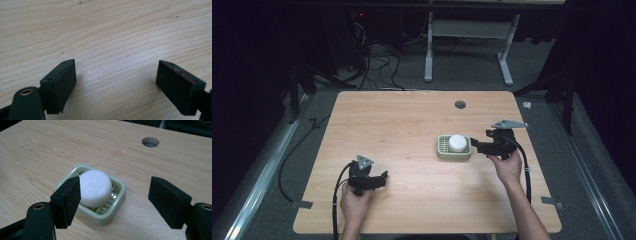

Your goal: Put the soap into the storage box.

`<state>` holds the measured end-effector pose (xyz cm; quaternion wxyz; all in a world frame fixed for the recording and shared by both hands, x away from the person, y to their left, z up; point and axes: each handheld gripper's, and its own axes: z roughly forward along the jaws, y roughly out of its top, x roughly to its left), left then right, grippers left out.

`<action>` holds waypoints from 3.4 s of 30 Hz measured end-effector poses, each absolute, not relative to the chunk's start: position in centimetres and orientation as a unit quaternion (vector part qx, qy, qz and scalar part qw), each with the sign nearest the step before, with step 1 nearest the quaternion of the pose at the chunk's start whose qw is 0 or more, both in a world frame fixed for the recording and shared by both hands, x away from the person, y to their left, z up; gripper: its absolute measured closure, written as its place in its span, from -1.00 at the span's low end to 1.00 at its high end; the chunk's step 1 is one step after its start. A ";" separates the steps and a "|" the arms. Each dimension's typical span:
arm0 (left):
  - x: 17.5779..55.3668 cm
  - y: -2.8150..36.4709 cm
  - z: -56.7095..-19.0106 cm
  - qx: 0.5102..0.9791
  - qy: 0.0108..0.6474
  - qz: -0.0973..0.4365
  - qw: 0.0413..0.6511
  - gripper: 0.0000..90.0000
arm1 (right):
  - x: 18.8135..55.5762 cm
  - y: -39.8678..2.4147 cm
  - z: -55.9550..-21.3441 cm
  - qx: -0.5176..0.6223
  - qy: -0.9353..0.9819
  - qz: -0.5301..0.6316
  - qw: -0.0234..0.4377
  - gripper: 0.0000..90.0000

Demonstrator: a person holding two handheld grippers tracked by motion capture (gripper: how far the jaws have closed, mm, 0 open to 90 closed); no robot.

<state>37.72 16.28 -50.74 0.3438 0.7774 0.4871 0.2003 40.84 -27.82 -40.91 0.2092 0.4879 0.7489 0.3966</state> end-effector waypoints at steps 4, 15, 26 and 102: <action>37.7 16.3 -50.7 0.777 0.487 0.200 0.344 -0.62 | 40.5 -28.2 -40.8 0.489 0.746 0.400 0.212 -0.41; 37.7 16.3 -50.7 0.778 0.486 0.200 0.343 -0.62 | 39.4 -29.3 -40.9 0.496 0.736 0.406 0.214 -0.41; 37.7 16.3 -50.7 0.778 0.486 0.201 0.343 -0.62 | 38.3 -30.4 -40.8 0.504 0.727 0.412 0.220 -0.41; 37.7 16.2 -50.7 0.779 0.486 0.201 0.342 -0.62 | 33.6 -31.1 -47.5 0.544 0.723 0.383 0.186 -0.40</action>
